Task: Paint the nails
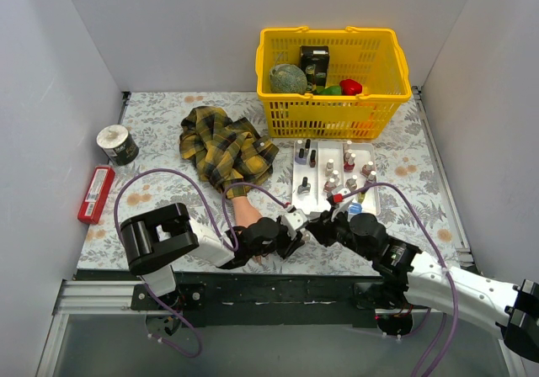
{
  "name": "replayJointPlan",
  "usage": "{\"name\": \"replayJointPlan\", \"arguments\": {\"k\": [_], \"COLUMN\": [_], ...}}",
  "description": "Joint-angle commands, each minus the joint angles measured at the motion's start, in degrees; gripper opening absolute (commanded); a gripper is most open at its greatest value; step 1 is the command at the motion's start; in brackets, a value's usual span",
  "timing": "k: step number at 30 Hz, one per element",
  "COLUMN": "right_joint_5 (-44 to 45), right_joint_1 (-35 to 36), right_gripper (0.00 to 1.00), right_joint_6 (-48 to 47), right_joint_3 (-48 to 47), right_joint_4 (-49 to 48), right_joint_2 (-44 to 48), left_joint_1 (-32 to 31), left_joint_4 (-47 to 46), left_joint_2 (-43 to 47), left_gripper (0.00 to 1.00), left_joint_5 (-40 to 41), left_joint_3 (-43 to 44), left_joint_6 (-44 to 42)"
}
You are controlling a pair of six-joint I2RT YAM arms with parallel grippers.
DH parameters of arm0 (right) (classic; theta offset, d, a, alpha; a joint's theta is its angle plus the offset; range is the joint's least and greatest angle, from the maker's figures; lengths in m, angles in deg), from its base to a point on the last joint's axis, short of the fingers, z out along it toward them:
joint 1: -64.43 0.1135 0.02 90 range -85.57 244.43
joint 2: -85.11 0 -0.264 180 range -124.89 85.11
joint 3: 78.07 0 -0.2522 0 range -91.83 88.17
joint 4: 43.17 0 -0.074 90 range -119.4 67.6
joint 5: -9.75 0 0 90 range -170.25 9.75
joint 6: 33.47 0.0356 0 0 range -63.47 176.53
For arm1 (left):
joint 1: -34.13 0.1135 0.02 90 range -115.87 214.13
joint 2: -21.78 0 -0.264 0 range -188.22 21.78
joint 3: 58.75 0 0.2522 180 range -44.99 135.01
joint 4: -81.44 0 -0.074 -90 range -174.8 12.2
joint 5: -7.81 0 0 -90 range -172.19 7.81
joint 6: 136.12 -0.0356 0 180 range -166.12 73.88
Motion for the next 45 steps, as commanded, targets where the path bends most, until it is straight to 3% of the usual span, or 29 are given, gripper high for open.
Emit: {"name": "replayJointPlan", "arguments": {"k": [1, 45], "right_joint_5": [0.51, -0.28], "right_joint_1": [-0.24, -0.24], "right_gripper": [0.01, 0.01], "right_joint_6": [-0.24, -1.21], "right_joint_3": [-0.8, -1.07], "right_joint_4": [-3.27, -1.33], "right_joint_2": [-0.64, -0.91], "left_joint_1": [-0.52, -0.7], "left_joint_4": [1.67, 3.52], "left_joint_2": [0.38, 0.99], "left_gripper": [0.2, 0.19], "left_joint_5": [-0.02, 0.6], "left_joint_3": [1.26, 1.96], "left_joint_6": [-1.05, -1.23]}}
